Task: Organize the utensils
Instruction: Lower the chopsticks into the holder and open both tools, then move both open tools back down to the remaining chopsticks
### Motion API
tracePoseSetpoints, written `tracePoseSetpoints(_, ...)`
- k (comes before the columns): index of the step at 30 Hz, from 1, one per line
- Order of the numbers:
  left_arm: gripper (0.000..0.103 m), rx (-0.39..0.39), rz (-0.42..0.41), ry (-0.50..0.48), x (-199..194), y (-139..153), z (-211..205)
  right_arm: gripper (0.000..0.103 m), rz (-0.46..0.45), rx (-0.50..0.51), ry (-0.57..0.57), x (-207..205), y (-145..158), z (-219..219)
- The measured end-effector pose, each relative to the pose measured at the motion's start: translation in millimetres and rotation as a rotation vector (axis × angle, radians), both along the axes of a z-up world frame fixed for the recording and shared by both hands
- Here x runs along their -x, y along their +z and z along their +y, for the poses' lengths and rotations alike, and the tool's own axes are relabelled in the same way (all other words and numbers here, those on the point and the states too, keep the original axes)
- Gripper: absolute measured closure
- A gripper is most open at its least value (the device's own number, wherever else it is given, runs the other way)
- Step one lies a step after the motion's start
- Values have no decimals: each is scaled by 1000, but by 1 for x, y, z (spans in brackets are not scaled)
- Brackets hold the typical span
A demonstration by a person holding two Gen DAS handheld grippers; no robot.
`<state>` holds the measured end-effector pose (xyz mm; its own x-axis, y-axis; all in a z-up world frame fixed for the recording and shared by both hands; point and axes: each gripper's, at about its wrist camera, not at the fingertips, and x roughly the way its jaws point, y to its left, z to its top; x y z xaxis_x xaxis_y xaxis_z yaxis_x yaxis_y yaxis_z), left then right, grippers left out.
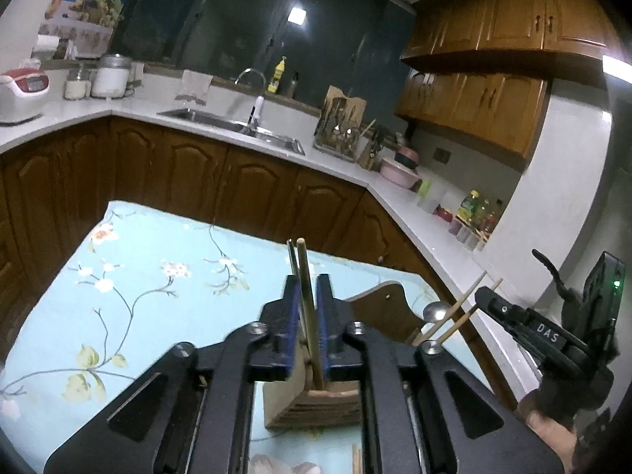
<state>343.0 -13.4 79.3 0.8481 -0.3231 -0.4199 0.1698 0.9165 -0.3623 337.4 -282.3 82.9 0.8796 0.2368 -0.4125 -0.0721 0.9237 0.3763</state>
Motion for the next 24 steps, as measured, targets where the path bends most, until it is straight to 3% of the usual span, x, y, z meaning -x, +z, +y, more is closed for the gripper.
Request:
tracePoseSetpoints(3, 72, 19, -1, 15, 9, 3, 7, 52, -40, -19, -14, 14, 7, -7)
tracePoseSetpoints(5, 63, 34, -2, 19, 16, 4, 12, 45, -74, -33, -31, 26, 12, -11)
tracePoseSetpoints(6, 54, 37, -2, 26, 21, 5, 14, 37, -88, -38, -40, 31, 15, -14)
tracePoseSetpoints(7, 38, 38, -6, 36, 28, 6, 16, 30, -103, -43, -50, 38, 17, -16)
tracePoseSetpoints(8, 28, 38, -11, 48, 33, 6, 18, 17, -122, -48, -60, 46, 20, -19)
tracePoseSetpoints(9, 10, 35, -15, 71, 40, 7, 21, 7, -136, -51, -65, 52, 22, -20)
tracePoseSetpoints(10, 6, 32, -19, 89, 46, 8, 23, 3, -152, -52, -70, 61, 24, -22)
tracePoseSetpoints(17, 4, 29, -5, 77, 90, 1, 33, 0, -165, -11, -63, 109, 25, -23)
tracePoseSetpoints(24, 4, -2, 31, 62, 130, -15, 34, 0, -123, -9, -79, 158, 6, -31)
